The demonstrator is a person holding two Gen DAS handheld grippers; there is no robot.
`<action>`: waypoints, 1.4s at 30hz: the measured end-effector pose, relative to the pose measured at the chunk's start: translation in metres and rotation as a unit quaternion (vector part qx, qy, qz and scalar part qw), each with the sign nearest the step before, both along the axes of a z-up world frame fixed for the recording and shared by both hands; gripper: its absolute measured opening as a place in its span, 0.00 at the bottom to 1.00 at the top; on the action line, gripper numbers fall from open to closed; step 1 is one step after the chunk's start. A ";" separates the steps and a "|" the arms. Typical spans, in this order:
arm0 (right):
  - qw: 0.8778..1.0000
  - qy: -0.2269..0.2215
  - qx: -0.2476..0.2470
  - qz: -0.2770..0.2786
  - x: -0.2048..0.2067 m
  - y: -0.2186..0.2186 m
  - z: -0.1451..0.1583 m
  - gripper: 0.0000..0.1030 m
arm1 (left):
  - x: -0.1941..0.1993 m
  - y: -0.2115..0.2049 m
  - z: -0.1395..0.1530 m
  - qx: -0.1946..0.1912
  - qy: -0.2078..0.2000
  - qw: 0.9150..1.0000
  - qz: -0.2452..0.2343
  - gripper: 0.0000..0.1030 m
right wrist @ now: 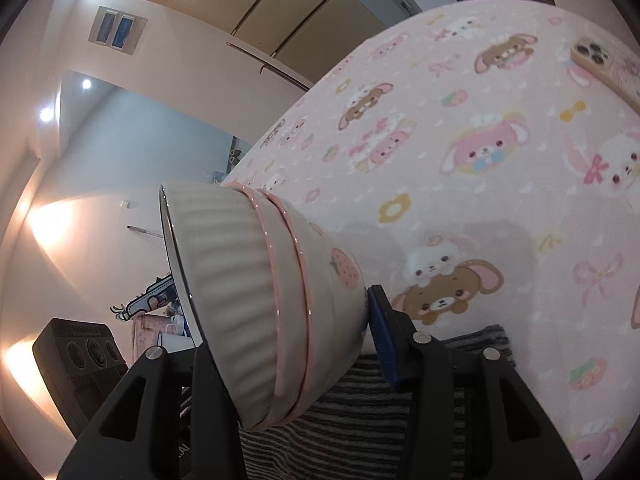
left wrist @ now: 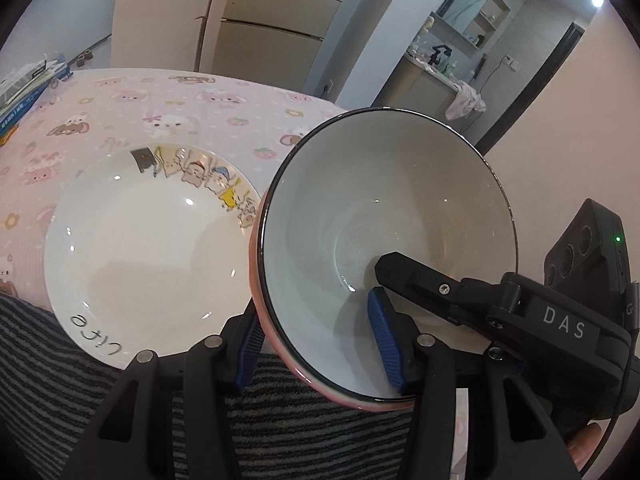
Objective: Organize plates and bowls
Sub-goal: 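Lift the pink bowl stack and carry it over the plate stack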
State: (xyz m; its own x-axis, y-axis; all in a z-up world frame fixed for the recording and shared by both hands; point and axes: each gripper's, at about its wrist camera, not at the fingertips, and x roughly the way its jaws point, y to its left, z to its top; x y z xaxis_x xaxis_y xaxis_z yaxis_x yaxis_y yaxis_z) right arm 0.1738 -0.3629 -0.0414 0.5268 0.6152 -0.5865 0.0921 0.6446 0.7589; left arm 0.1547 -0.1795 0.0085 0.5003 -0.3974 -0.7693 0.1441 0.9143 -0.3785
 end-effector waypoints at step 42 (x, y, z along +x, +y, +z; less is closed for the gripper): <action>0.995 0.013 -0.030 0.099 0.066 0.140 0.009 0.42 | 0.032 0.136 -0.011 -0.009 0.015 0.996 0.083 0.51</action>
State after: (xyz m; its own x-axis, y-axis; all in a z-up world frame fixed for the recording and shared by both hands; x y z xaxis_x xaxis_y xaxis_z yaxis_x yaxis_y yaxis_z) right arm 0.2401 -0.2226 -0.0324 0.3822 0.6685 -0.6379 -0.0218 0.6967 0.7170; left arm 0.1863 -0.0434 -0.0022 0.5368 -0.3257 -0.7783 -0.0201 0.9173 -0.3977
